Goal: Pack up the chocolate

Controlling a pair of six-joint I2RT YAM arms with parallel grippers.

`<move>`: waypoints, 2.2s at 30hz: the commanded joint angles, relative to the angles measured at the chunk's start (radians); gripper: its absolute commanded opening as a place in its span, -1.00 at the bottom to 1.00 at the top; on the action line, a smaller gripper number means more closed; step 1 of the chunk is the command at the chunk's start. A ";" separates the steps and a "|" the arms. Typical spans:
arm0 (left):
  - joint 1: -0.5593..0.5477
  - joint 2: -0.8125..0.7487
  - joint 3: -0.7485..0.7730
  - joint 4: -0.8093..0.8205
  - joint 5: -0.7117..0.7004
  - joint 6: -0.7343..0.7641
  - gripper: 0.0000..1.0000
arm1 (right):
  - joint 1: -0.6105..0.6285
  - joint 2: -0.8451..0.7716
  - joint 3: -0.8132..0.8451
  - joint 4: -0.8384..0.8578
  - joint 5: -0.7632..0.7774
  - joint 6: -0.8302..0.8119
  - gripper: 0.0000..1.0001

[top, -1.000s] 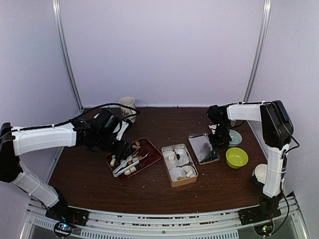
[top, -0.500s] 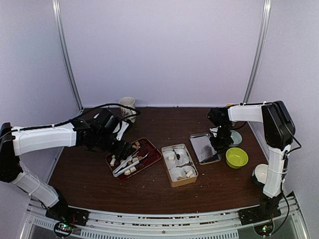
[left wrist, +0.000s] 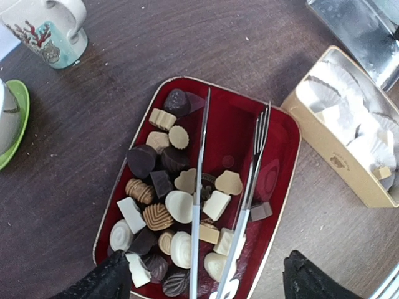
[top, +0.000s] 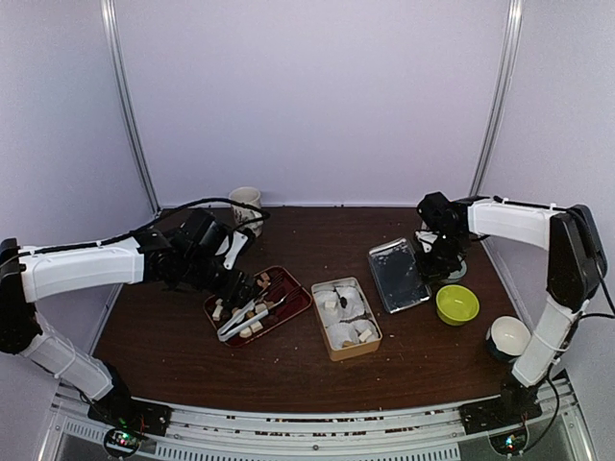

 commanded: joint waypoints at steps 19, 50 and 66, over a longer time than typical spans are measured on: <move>0.003 -0.048 0.015 0.466 0.389 -0.237 0.79 | 0.152 -0.353 -0.054 0.208 -0.117 -0.002 -1.00; 0.003 0.109 0.038 0.714 0.589 -0.391 -0.13 | 0.417 -0.353 -0.146 0.485 -0.181 0.008 -1.00; 0.004 0.136 0.039 0.731 0.554 -0.469 -0.87 | 0.460 -0.342 -0.156 0.506 -0.097 -0.027 -0.49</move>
